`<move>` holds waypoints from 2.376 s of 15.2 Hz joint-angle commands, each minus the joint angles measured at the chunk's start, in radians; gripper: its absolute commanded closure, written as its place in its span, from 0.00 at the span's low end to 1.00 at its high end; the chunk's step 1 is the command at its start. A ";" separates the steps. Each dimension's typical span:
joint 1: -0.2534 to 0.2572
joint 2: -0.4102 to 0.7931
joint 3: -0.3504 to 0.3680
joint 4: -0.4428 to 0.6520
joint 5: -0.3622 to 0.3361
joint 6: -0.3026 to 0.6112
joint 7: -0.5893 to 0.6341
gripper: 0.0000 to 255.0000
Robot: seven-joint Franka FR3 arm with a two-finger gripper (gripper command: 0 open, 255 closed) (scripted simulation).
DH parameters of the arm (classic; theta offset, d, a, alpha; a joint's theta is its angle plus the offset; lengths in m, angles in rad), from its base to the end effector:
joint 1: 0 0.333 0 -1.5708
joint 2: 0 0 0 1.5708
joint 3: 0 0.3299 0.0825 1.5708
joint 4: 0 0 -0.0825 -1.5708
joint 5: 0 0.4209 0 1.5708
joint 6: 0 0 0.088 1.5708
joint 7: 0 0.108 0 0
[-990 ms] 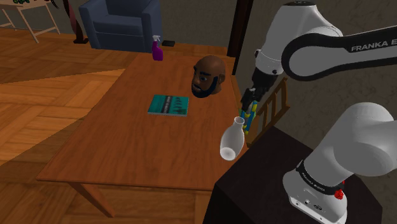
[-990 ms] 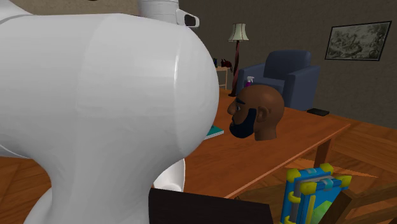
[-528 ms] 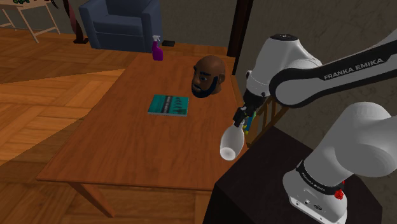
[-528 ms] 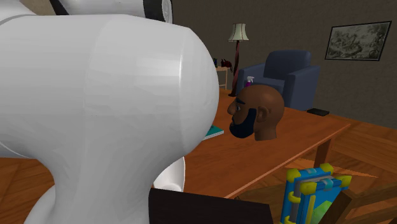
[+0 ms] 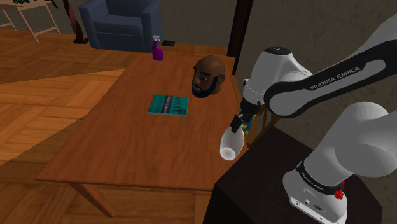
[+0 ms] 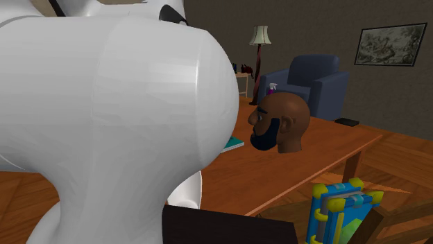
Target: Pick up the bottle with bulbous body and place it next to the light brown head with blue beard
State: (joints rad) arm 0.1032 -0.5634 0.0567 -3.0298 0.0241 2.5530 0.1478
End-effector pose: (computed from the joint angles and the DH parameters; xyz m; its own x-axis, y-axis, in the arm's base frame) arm 0.3147 0.0460 0.2788 0.9961 -0.0147 0.0875 -0.0149 -0.9999 0.0024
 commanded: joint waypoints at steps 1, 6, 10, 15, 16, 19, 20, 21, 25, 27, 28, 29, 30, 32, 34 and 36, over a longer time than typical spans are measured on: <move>0.000 0.005 0.000 0.000 0.000 0.005 0.000 0.00; 0.000 0.004 0.000 0.000 0.000 0.005 0.000 1.00; 0.000 0.004 0.000 0.000 0.000 0.005 0.000 1.00; 0.000 0.005 0.000 0.000 0.000 0.005 0.000 1.00; 0.001 -0.014 0.000 0.005 0.000 -0.019 0.000 1.00; 0.002 -0.065 -0.002 0.022 0.000 -0.086 -0.001 1.00; 0.002 -0.081 -0.003 0.028 0.000 -0.108 -0.002 1.00; 0.002 -0.096 -0.004 0.034 0.000 -0.130 -0.002 1.00; 0.002 -0.150 -0.006 0.064 -0.001 -0.213 -0.003 1.00; 0.002 -0.173 -0.007 0.080 -0.001 -0.253 -0.004 1.00; 0.002 -0.184 -0.008 0.089 -0.001 -0.272 -0.004 1.00; 0.002 -0.194 -0.008 0.097 -0.002 -0.291 -0.004 1.00; 0.002 -0.204 -0.009 0.106 -0.002 -0.310 -0.005 1.00; 0.002 -0.222 -0.010 0.125 -0.002 -0.346 -0.005 1.00; 0.002 -0.237 -0.011 0.145 -0.003 -0.382 -0.005 1.00; 0.002 -0.251 -0.011 0.166 -0.004 -0.416 -0.006 1.00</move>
State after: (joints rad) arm 0.1053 -0.8030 0.0462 -2.8722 0.0212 2.1565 0.1428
